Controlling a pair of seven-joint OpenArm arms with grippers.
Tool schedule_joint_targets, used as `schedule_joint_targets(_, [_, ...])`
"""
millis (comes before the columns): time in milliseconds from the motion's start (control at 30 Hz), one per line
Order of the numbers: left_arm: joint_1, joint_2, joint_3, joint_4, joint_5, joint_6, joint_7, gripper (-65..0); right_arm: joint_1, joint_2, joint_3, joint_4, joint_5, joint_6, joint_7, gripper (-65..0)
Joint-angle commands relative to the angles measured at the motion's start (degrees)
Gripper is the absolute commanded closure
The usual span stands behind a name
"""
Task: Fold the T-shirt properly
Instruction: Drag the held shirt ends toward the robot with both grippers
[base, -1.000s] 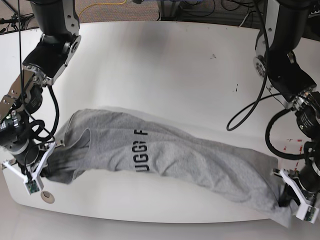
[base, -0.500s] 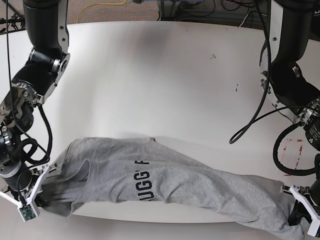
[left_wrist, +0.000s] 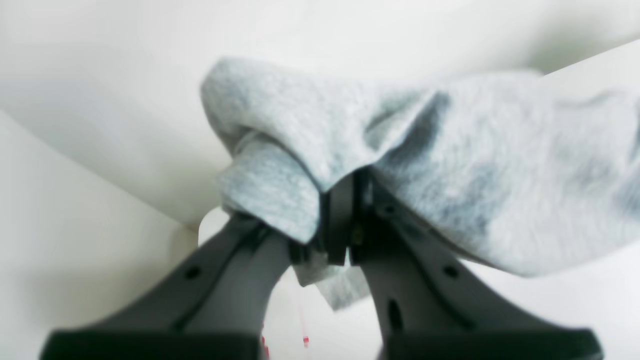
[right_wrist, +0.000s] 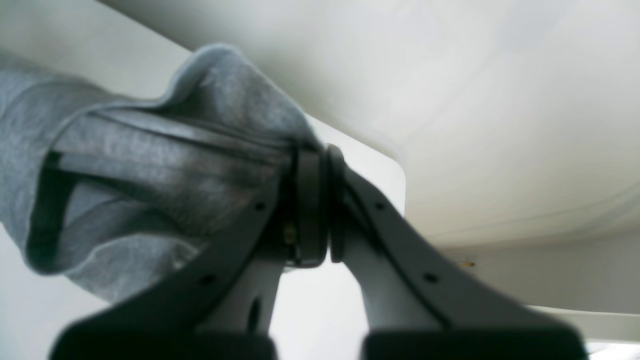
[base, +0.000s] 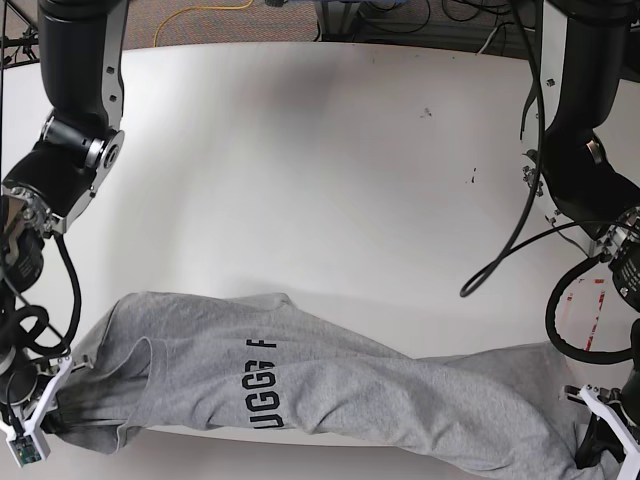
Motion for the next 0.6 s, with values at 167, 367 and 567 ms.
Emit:
schedule_joint_targets(167, [-7.3,-0.3,0.8,-2.6,2.7,0.0,-3.6,-1.1,9.1,0.9,-1.4,-7.7,-0.4,0.0,4.2,0.0])
schedule_joint_targets(367, [-12.0,-0.2,-0.7,-3.6,2.5,0.0,-2.6,-0.7,13.3,2.8,-7.4,-9.4,-0.5,0.0,5.8,0.0])
schedule_joint_targets(567, [-14.6,-0.1,-1.6,-4.0,1.9,0.0,-2.0,-0.9,15.5,4.3,-12.4,-8.4,-0.7,0.0,6.2,0.0])
